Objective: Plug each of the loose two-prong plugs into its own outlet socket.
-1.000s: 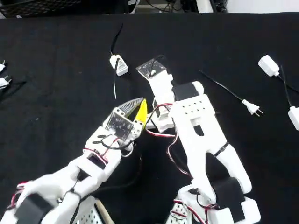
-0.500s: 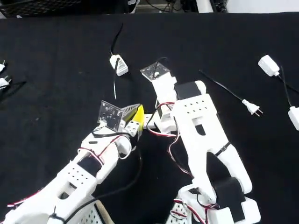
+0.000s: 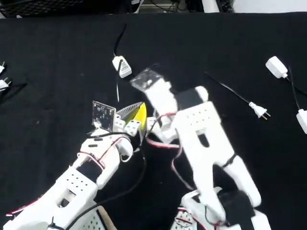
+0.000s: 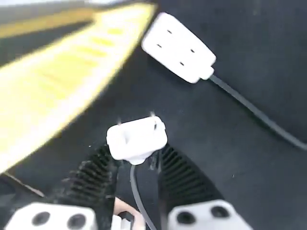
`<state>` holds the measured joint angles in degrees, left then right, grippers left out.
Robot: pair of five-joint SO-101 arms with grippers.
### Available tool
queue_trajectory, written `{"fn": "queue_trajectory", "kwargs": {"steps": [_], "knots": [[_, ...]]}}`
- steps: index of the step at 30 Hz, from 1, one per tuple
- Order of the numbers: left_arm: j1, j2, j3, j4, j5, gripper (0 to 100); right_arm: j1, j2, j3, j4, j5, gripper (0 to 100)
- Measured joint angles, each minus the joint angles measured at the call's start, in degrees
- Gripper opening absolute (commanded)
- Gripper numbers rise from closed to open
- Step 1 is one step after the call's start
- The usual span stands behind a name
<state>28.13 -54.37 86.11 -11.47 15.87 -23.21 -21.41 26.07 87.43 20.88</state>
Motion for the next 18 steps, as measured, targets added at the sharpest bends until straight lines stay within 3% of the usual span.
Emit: {"fn": "queue_trajectory", "kwargs": {"steps": [7,14,18], "knots": [[-1.76,-2.73,2.99,0.00,0.00,3,-7.47,-7.65,2.90,2.02,2.64,1.2],[-4.66,-20.48,10.37,0.62,0.00,3,-10.37,-7.21,4.22,2.37,2.81,1.2],[-4.48,-34.20,10.73,13.36,0.00,3,-10.64,-1.49,4.22,2.20,2.90,1.2]]}}
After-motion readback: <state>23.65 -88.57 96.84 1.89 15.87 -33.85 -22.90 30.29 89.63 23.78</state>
